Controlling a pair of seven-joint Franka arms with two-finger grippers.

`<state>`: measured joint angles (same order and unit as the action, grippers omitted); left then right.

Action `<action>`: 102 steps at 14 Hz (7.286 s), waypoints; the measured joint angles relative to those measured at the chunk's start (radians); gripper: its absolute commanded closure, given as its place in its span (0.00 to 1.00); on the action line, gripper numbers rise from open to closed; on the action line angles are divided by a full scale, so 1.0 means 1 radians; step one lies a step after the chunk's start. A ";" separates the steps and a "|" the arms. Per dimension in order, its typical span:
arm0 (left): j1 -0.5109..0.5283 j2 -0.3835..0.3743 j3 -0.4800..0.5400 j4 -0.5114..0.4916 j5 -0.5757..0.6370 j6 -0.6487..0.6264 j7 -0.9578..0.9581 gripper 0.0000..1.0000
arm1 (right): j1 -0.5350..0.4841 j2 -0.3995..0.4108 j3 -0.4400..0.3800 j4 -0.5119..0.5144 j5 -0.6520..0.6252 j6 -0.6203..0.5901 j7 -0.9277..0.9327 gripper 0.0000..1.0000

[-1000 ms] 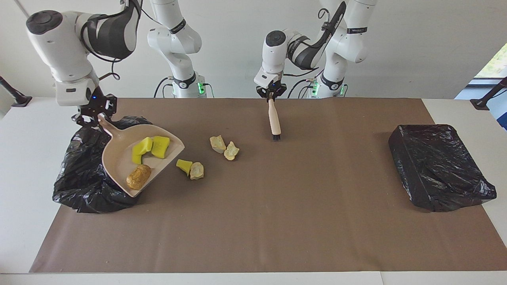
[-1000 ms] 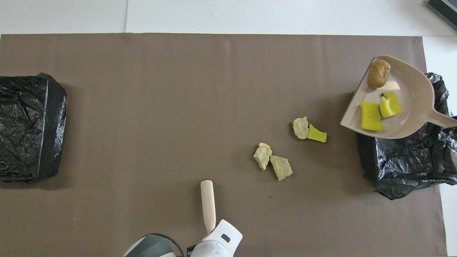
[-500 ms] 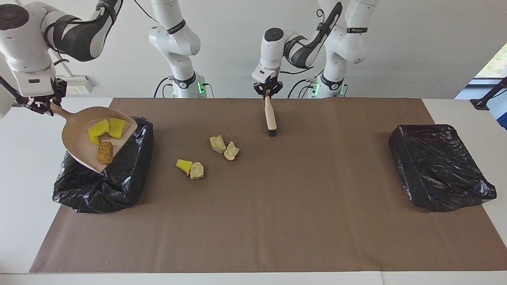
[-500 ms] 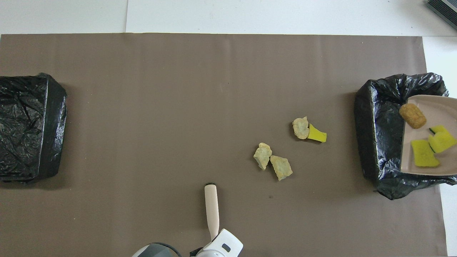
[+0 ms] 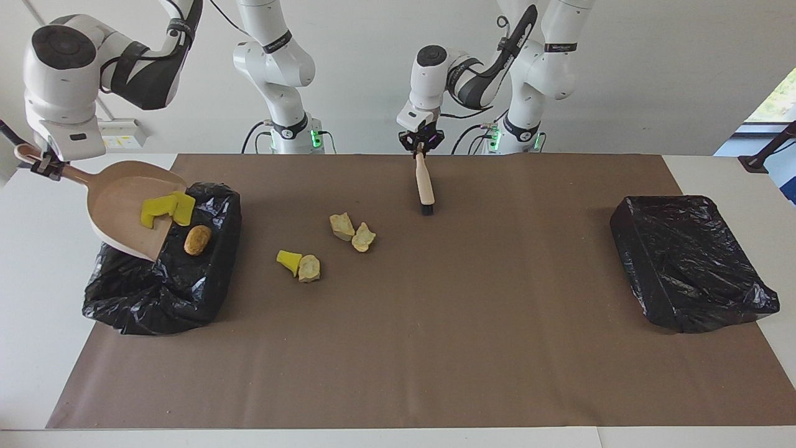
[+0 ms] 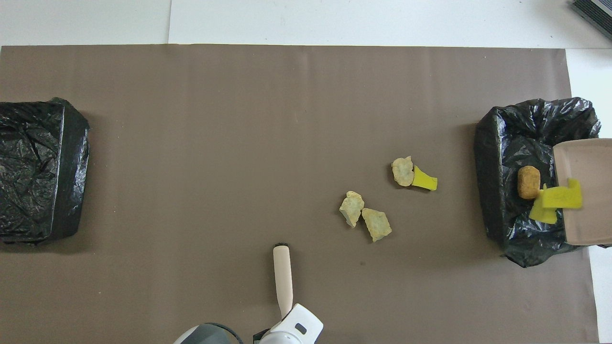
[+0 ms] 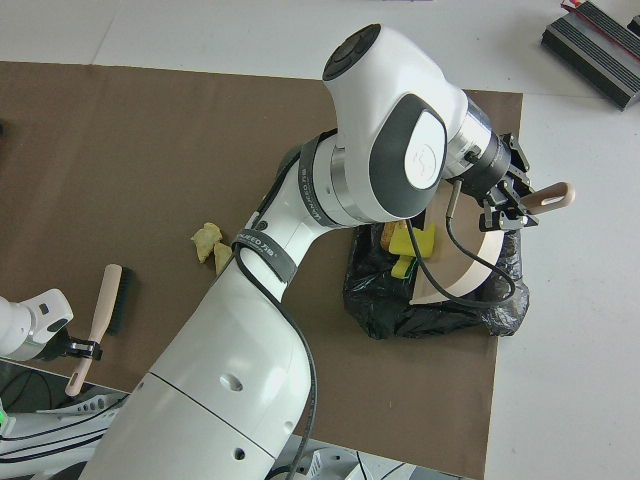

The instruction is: Sweep and dump trash in bin

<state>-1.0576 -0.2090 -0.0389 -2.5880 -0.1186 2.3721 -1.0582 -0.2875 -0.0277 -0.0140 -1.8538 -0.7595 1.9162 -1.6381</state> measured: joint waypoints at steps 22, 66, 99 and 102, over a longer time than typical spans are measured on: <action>0.790 0.040 0.028 0.920 0.099 -0.712 0.966 0.00 | 0.436 -0.007 0.028 0.109 0.320 -0.251 0.988 1.00; 0.760 0.352 -0.008 1.090 0.104 -0.605 1.136 0.00 | 1.087 -0.036 0.189 -0.491 1.063 0.285 2.415 0.00; 0.490 0.580 -0.004 0.802 0.134 -0.127 0.607 1.00 | 0.458 -0.039 0.168 -0.336 0.663 0.060 1.833 1.00; 0.491 0.551 0.011 0.806 0.135 -0.149 0.719 1.00 | 0.377 -0.007 0.169 -0.319 0.564 0.061 1.725 1.00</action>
<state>-0.5666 0.3424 -0.0283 -1.7820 0.0165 2.2226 -0.3394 0.0892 -0.0347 0.1549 -2.1732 -0.1959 1.9768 0.0866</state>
